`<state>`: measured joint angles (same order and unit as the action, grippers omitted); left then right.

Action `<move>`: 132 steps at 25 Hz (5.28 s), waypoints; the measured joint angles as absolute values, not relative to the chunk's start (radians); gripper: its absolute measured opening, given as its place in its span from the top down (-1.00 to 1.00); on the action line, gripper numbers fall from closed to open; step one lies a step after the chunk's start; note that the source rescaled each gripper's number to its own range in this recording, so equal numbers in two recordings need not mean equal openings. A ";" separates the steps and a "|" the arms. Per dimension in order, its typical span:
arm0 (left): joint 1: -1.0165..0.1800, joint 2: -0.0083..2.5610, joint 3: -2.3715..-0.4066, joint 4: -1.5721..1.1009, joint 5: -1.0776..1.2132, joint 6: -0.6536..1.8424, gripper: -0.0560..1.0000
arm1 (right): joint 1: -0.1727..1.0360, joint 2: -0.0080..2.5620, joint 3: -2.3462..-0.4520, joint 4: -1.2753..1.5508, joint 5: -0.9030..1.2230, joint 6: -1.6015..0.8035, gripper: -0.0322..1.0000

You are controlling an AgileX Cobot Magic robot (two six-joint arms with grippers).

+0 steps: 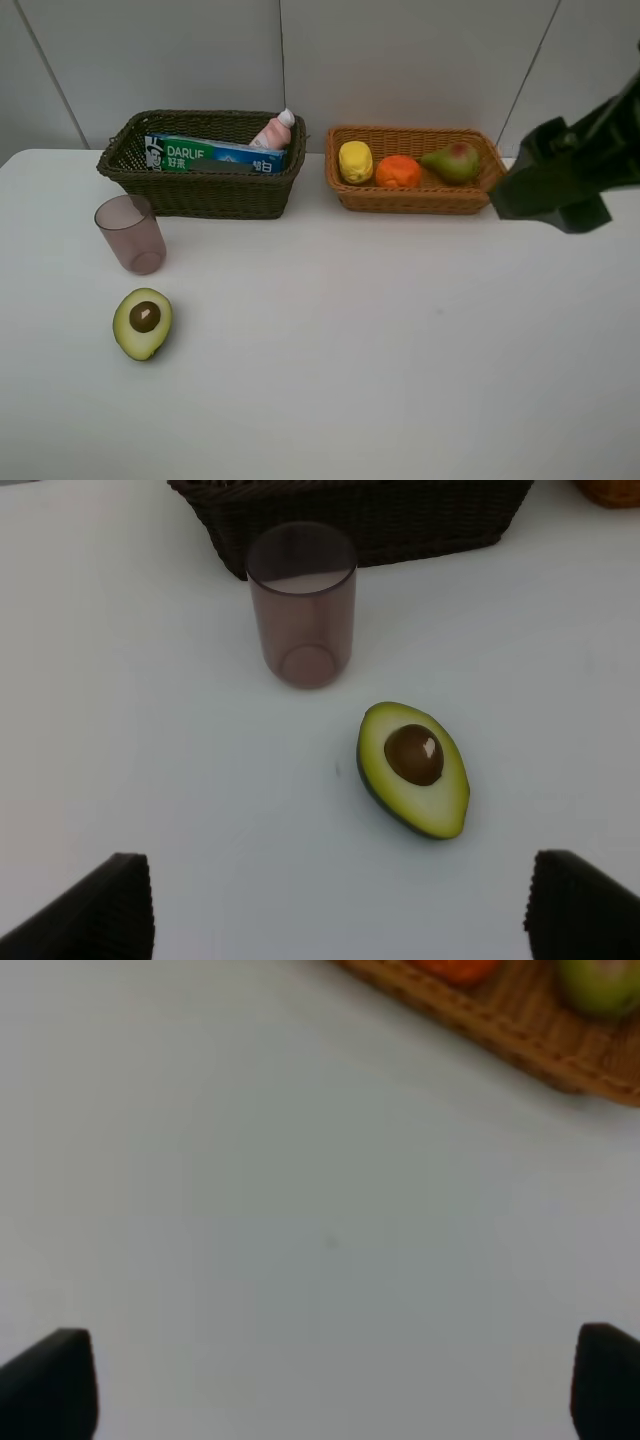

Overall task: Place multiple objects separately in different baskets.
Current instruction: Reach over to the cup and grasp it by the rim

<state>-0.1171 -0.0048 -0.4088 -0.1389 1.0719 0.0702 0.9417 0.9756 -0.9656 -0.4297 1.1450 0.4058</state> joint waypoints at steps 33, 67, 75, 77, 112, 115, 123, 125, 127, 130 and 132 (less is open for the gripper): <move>-0.117 -0.005 -0.409 -0.139 1.072 0.070 -0.96 | 0.233 0.408 -0.547 -0.162 1.051 0.306 -1.00; -0.117 -0.005 -0.409 -0.139 1.072 0.070 -0.96 | 0.124 -0.003 -0.526 -0.197 1.063 0.302 -1.00; -0.117 -0.005 -0.409 -0.139 1.072 0.070 -0.96 | 0.124 -0.003 -0.526 -0.193 1.063 0.302 -1.00; -0.117 -0.005 -0.409 -0.139 1.072 0.070 -0.96 | 0.124 -0.003 -0.526 -0.193 1.063 0.302 -1.00; -0.117 -0.005 -0.409 -0.139 1.072 0.070 -0.96 | 0.124 -0.003 -0.526 -0.193 1.063 0.302 -1.00; -0.117 -0.005 -0.409 -0.140 1.072 0.070 -0.96 | 0.124 -0.003 -0.526 -0.193 1.063 0.302 -1.00; -0.117 0.060 -0.449 -0.170 1.103 0.070 -0.96 | 0.124 -0.003 -0.526 -0.193 1.063 0.302 -1.00; -0.117 0.126 -0.482 -0.173 1.108 0.070 -0.96 | 0.124 -0.003 -0.526 -0.193 1.063 0.302 -1.00; -0.117 0.194 -0.527 -0.176 1.108 0.070 -0.96 | 0.124 -0.003 -0.526 -0.193 1.063 0.302 -1.00; -0.117 0.309 -0.596 -0.177 1.108 0.070 -0.96 | 0.124 -0.003 -0.526 -0.193 1.063 0.302 -1.00; -0.117 0.394 -0.642 -0.177 1.107 0.070 -0.96 | 0.124 -0.003 -0.526 -0.193 1.063 0.302 -1.00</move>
<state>-0.1171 0.3945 -0.6421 -0.1765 1.1067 0.0702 0.1244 -0.0031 -0.5255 -0.1927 1.0633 0.3020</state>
